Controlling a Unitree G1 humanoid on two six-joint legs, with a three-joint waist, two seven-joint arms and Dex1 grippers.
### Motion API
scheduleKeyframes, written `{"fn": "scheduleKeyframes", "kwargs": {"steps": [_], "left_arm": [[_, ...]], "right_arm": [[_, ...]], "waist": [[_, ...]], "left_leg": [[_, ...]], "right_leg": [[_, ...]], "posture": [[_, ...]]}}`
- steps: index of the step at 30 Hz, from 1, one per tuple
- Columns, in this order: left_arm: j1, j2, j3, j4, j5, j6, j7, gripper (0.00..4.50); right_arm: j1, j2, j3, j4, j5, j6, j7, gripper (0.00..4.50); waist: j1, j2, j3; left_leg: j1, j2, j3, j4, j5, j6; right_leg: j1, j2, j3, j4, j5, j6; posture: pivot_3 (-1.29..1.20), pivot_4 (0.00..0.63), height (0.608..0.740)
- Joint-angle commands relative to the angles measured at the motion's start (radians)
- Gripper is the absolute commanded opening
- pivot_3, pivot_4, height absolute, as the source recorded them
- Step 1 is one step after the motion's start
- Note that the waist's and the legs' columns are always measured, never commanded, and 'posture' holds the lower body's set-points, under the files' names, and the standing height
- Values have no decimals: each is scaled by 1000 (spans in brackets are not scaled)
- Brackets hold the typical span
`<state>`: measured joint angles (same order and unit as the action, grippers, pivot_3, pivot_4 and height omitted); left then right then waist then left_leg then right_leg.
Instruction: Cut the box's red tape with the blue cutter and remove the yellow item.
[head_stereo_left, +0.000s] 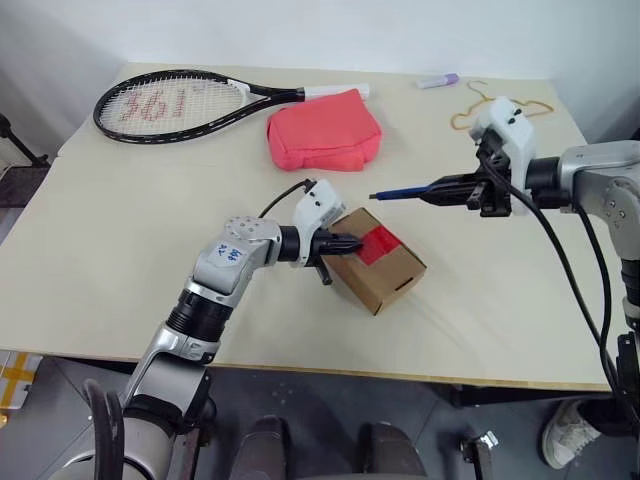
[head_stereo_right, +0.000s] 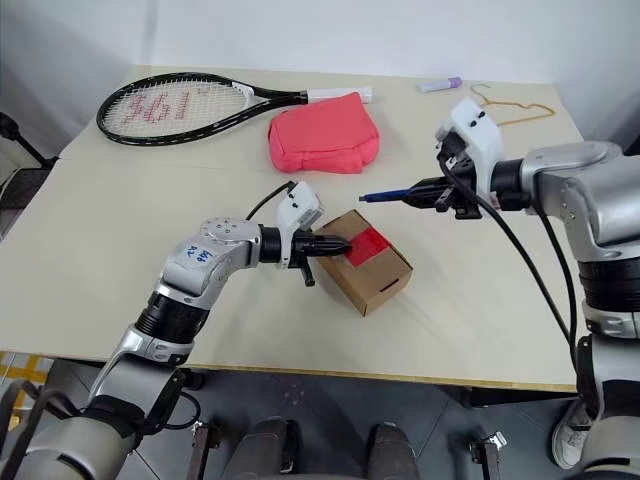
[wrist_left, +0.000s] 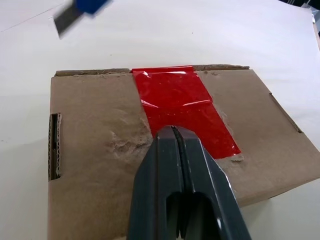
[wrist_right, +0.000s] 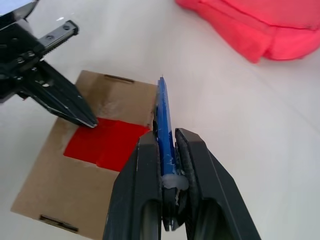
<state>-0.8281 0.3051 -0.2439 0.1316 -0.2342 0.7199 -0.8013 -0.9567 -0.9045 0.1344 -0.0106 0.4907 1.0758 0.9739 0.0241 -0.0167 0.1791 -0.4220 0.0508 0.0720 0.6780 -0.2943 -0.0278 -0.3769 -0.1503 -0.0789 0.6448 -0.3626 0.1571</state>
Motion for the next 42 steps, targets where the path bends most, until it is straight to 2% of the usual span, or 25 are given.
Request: {"fn": "scheduleKeyframes", "kwargs": {"steps": [1,15,26,42], "left_arm": [[13,1,-18,0,9,12,-4,0],[12,6,-19,0,9,15,-8,0],[16,9,-21,-8,8,24,-9,0],[13,12,-25,-12,8,32,-14,0]], "right_arm": [[7,-4,-29,-37,-3,2,-10,154],[37,-14,-18,-50,-16,-2,12,154],[-26,-2,-56,-9,-20,-13,-7,154],[59,23,-63,-72,-1,24,-25,154]], "waist": [[-1,0,0],[-1,0,0],[-1,0,0],[-1,0,0]], "left_leg": [[0,0,0,0,0,0],[0,0,0,0,0,0],[0,0,0,0,0,0],[0,0,0,0,0,0]], "right_leg": [[0,0,0,0,0,0],[0,0,0,0,0,0],[0,0,0,0,0,0],[0,0,0,0,0,0]], "posture": [[0,150,740],[0,150,740],[0,150,740],[0,150,740]]}}
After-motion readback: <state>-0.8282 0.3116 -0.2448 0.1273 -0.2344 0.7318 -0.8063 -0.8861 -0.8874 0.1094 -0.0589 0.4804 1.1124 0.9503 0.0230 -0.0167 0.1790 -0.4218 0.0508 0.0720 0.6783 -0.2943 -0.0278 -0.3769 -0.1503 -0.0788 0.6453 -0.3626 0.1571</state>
